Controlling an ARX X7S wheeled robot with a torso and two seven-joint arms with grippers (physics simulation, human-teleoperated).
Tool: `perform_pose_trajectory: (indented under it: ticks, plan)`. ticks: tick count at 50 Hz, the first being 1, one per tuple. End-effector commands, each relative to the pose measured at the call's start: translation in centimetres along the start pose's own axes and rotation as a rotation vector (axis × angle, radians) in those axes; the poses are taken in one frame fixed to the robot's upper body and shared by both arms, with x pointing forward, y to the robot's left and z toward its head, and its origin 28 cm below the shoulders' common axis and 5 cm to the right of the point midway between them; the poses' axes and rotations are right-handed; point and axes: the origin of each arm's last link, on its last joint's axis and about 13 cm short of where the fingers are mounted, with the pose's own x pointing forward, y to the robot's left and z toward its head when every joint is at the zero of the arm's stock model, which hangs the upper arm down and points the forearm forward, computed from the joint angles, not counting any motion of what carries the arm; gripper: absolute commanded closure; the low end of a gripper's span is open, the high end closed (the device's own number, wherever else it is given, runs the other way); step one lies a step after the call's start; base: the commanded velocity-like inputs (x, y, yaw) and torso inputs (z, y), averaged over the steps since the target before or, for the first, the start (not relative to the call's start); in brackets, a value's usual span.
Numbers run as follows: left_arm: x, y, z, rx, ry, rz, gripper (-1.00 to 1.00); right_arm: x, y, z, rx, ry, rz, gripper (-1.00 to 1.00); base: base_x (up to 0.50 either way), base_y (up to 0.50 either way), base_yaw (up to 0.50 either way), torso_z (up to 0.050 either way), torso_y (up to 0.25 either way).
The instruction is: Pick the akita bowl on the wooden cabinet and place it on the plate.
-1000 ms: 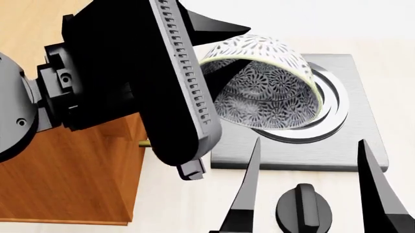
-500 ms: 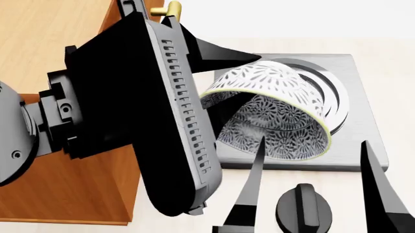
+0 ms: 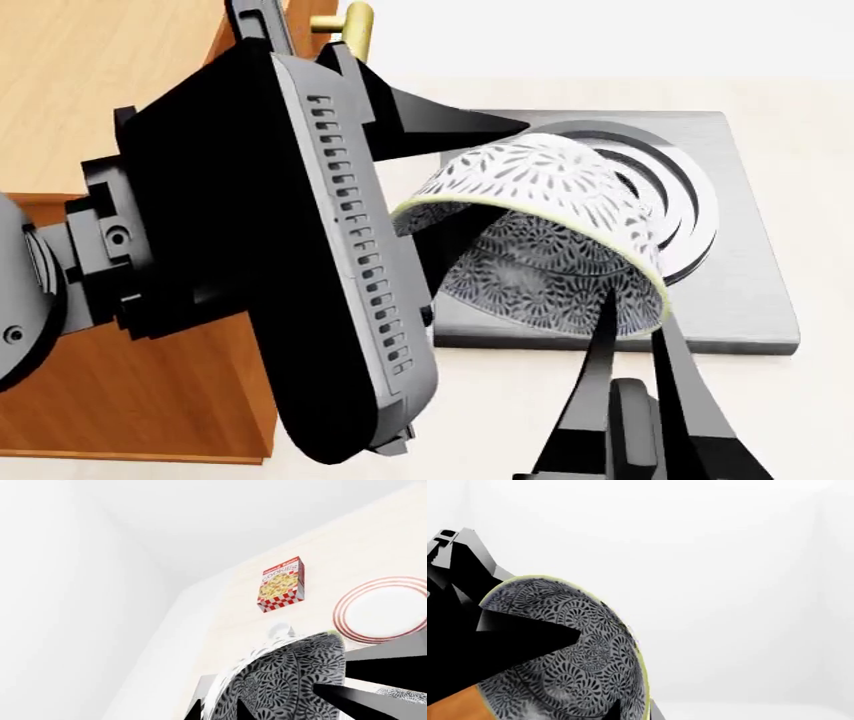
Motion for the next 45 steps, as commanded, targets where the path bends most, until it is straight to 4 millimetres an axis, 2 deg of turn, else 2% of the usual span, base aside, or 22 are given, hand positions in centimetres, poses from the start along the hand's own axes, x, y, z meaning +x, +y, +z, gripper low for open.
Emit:
perform_pose_trajectory:
  ticks: [1, 8, 12, 22, 23, 45]
  plan:
    - [-0.2, 0.2, -0.3, -0.003, 0.000, 0.032, 1.00, 0.1, -0.3, 0.1, -0.033, -0.033, -0.034, 1.00, 0.00, 0.00, 0.00, 0.000, 0.000]
    - [-0.1, 0.0, -0.4, -0.006, 0.000, 0.026, 1.00, 0.6, -0.7, -0.1, -0.067, 0.014, -0.123, 1.00, 0.00, 0.00, 0.00, 0.000, 0.001]
    - [-0.2, 0.0, -0.4, -0.007, -0.001, 0.029, 1.00, 1.2, -0.9, 0.1, -0.105, 0.064, -0.251, 1.00, 0.00, 0.00, 0.00, 0.000, 0.000]
    - [-0.1, 0.1, -0.7, -0.002, 0.009, 0.051, 1.00, 1.1, -0.9, 0.7, -0.114, 0.043, -0.275, 1.00, 0.00, 0.00, 0.00, 0.000, 0.000]
    - [-0.1, 0.0, -0.7, 0.003, 0.008, 0.053, -1.00, 1.2, -0.9, 0.6, -0.115, 0.045, -0.279, 1.00, 0.00, 0.00, 0.00, 0.000, 0.000]
    - [-0.1, -0.3, -1.1, 0.006, 0.052, 0.060, -1.00, 1.1, -1.5, 1.2, -0.114, 0.014, -0.336, 1.00, 0.00, 0.00, 0.00, 0.000, 0.000]
